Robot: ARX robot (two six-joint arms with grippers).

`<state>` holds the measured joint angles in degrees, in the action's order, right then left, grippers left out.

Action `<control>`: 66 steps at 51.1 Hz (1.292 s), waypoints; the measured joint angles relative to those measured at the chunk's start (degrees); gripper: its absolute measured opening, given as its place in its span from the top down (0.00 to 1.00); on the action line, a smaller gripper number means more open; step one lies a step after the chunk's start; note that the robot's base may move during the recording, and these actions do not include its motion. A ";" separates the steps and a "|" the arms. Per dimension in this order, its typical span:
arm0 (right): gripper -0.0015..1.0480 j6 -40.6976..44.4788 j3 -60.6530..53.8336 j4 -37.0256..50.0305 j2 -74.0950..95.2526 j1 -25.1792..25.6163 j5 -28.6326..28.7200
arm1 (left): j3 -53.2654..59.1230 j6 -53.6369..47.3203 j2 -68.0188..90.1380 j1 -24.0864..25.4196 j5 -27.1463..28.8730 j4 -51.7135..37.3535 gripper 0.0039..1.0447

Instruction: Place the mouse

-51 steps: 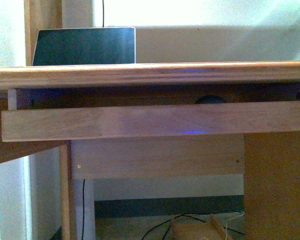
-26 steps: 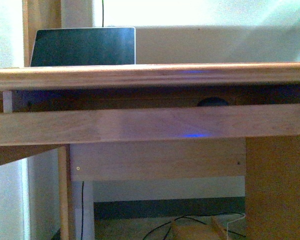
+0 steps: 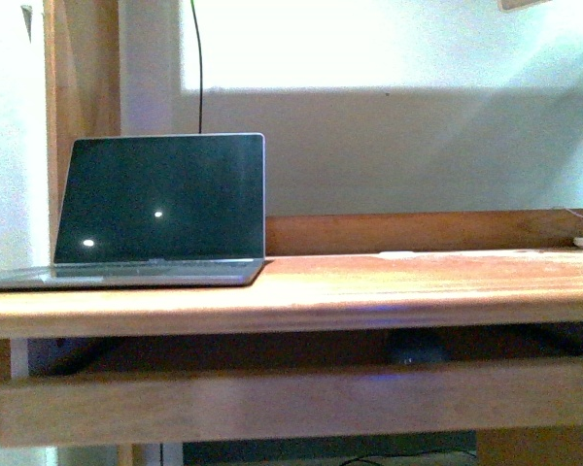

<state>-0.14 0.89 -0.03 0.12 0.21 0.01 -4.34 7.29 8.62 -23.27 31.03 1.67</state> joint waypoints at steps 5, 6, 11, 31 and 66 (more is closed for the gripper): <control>0.07 0.02 0.00 0.00 0.00 0.00 0.07 | 0.00 0.00 0.00 0.00 0.00 0.00 0.07; 0.07 0.00 0.00 0.00 0.00 0.00 0.00 | 0.00 0.00 0.00 0.00 0.02 0.00 0.07; 0.07 0.00 0.00 0.00 0.02 0.00 0.02 | 0.00 0.00 0.00 0.00 0.02 0.00 0.07; 0.07 0.00 0.00 0.00 0.00 0.00 0.04 | 0.00 0.00 0.00 0.00 0.02 0.00 0.07; 0.07 0.00 0.00 0.00 0.00 0.00 0.02 | -15.63 -25.79 41.86 15.37 -27.69 -13.05 0.07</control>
<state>-0.14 0.89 -0.03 0.12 0.21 0.03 -19.97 -18.50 50.48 -7.90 3.33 -11.38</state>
